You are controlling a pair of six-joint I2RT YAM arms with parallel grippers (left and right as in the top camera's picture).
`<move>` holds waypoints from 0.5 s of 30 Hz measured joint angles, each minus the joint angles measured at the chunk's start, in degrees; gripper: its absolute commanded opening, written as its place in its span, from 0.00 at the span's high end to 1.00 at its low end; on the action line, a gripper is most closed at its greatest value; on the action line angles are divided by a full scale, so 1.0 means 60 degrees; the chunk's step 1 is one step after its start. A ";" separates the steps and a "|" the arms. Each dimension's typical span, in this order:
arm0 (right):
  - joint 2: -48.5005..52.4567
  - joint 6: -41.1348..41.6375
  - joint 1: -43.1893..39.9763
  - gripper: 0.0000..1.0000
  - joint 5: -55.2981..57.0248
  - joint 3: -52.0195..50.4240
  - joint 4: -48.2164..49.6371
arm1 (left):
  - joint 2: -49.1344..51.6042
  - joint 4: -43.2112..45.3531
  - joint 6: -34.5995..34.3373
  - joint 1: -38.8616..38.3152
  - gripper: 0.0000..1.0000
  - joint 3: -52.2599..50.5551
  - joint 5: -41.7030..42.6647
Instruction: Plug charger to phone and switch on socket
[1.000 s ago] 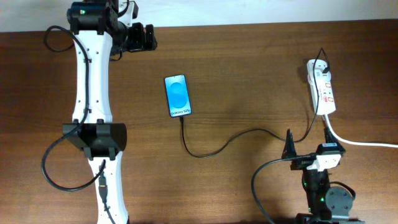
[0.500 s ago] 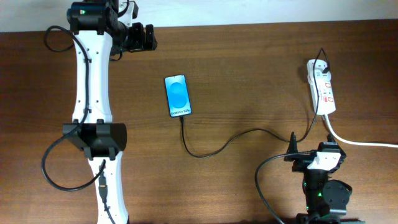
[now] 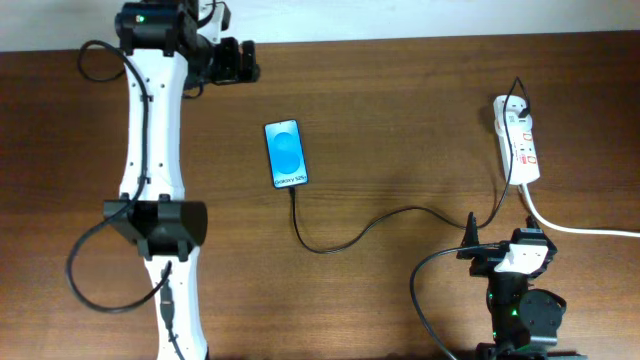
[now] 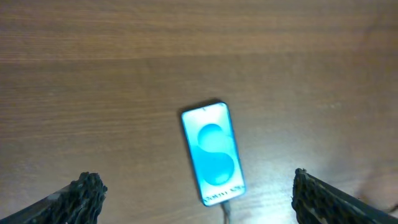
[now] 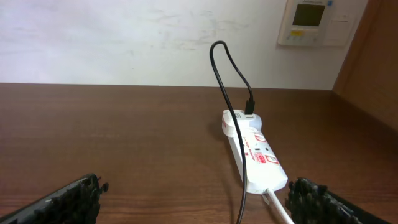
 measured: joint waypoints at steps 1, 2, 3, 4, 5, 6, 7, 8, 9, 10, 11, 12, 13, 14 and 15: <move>0.0000 -0.0004 0.0000 0.02 0.0000 0.0000 -0.0004 | -0.0477 0.0102 0.0033 -0.0182 0.01 -0.0525 -0.0117; 0.0004 -0.0004 0.0000 0.02 0.0000 0.0000 -0.0004 | -0.1271 0.0459 0.0076 -0.0408 0.01 -0.1264 -0.0364; 0.0000 -0.0004 0.0000 0.02 0.0015 0.0000 -0.0004 | -0.2087 0.1180 0.0113 -0.0583 0.01 -0.2051 -0.0594; 0.0004 -0.0004 0.0004 0.02 0.0025 0.0000 -0.0004 | -0.3140 0.2200 0.0146 -0.0685 0.01 -0.3209 -0.0794; 0.0004 -0.0004 0.0004 0.02 0.0025 0.0000 -0.0004 | -0.4532 0.3464 0.0189 -0.0674 0.01 -0.4703 -0.1045; 0.0000 -0.0007 0.0004 0.02 0.0025 0.0000 -0.0004 | -0.5297 0.4248 0.0208 -0.0627 0.01 -0.5490 -0.1147; 0.0004 -0.0004 0.0004 0.02 0.0025 0.0004 -0.0007 | -0.6670 0.6328 0.0215 -0.0546 0.01 -0.7391 -0.1348; 0.0000 -0.0007 0.0000 0.02 0.0029 0.0004 -0.0004 | -0.7552 0.7413 0.0219 -0.0484 0.01 -0.8695 -0.1512; 0.0004 -0.0004 0.0000 0.02 0.0033 0.0004 -0.0004 | -0.8269 0.8528 0.0215 -0.0441 0.01 -0.9766 -0.1581; 0.0004 -0.0004 0.0004 0.02 0.0025 0.0004 -0.0011 | -0.9380 0.9985 0.0215 -0.0350 0.01 -1.1810 -0.1683; -0.0007 -0.0004 0.0004 0.02 0.0033 0.0004 -0.0004 | -0.9912 1.0477 0.0219 -0.0280 0.01 -1.2907 -0.1749; -0.0007 -0.0004 0.0004 0.02 0.0029 0.0004 -0.0007 | -1.0670 1.1500 0.0215 -0.0087 0.01 -1.4724 -0.1789; -0.0018 -0.0004 0.0004 0.02 0.0033 0.0004 -0.0004 | -1.1038 1.2047 0.0215 0.0051 0.01 -1.5522 -0.1818; -0.0018 -0.0004 0.0004 0.02 0.0033 0.0004 -0.0007 | -1.1712 1.2786 0.0215 0.0277 0.01 -1.6895 -0.1836; -0.0015 0.0000 0.0004 0.02 0.0033 0.0004 -0.0011 | -1.2371 1.3555 0.0219 0.0448 0.01 -1.7948 -0.1861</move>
